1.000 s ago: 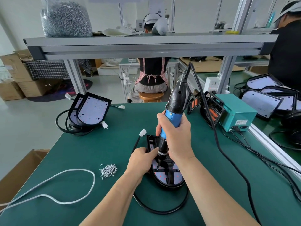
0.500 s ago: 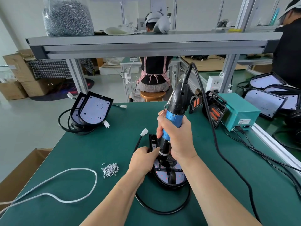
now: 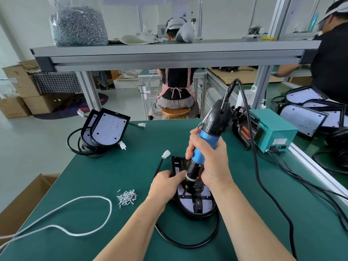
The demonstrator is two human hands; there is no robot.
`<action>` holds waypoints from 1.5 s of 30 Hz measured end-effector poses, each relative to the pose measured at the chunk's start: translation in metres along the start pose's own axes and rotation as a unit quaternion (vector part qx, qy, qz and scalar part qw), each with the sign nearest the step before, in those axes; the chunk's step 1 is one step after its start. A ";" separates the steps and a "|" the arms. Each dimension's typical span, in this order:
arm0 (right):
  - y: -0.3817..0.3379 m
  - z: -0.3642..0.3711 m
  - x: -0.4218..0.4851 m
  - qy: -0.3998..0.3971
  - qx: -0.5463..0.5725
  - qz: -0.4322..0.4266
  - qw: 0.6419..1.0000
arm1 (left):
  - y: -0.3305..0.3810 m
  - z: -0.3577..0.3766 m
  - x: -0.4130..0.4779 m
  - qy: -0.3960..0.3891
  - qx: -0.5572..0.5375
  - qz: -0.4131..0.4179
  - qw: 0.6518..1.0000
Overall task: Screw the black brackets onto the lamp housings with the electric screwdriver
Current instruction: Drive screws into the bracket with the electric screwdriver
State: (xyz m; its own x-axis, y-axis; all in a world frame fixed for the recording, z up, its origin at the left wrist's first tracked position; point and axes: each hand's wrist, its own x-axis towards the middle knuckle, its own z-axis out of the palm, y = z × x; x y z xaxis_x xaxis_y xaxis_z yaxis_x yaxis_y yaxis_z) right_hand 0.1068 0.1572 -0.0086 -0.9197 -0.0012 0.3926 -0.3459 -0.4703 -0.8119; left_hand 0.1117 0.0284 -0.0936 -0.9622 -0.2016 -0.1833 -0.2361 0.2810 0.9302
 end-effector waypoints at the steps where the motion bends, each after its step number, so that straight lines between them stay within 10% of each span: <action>1: 0.000 -0.002 0.000 0.001 0.003 0.002 1.000 | 0.000 0.000 0.000 -0.001 -0.004 -0.001 1.000; 10: -0.016 -0.023 0.024 0.167 0.113 0.034 0.979 | -0.003 -0.002 0.001 -0.018 -0.018 -0.023 0.999; 20: 0.008 -0.116 -0.004 0.370 0.355 0.122 0.850 | -0.001 -0.003 -0.002 -0.023 -0.007 -0.020 1.000; 36: 0.031 -0.141 -0.015 0.289 0.351 0.136 0.880 | -0.002 -0.103 -0.011 0.228 0.173 0.039 0.957; 45: 0.029 -0.137 -0.014 0.283 0.360 0.144 0.877 | -0.025 -0.160 -0.001 0.079 0.294 -0.041 0.952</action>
State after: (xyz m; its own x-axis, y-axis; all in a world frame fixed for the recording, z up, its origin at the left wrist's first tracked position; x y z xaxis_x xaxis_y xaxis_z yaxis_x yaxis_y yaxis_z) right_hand 0.0844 0.2644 -0.0974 -0.9648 0.1319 -0.2274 -0.0652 -0.9580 -0.2794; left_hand 0.1403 -0.1287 -0.0653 -0.9160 -0.3703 -0.1541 -0.3888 0.7254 0.5680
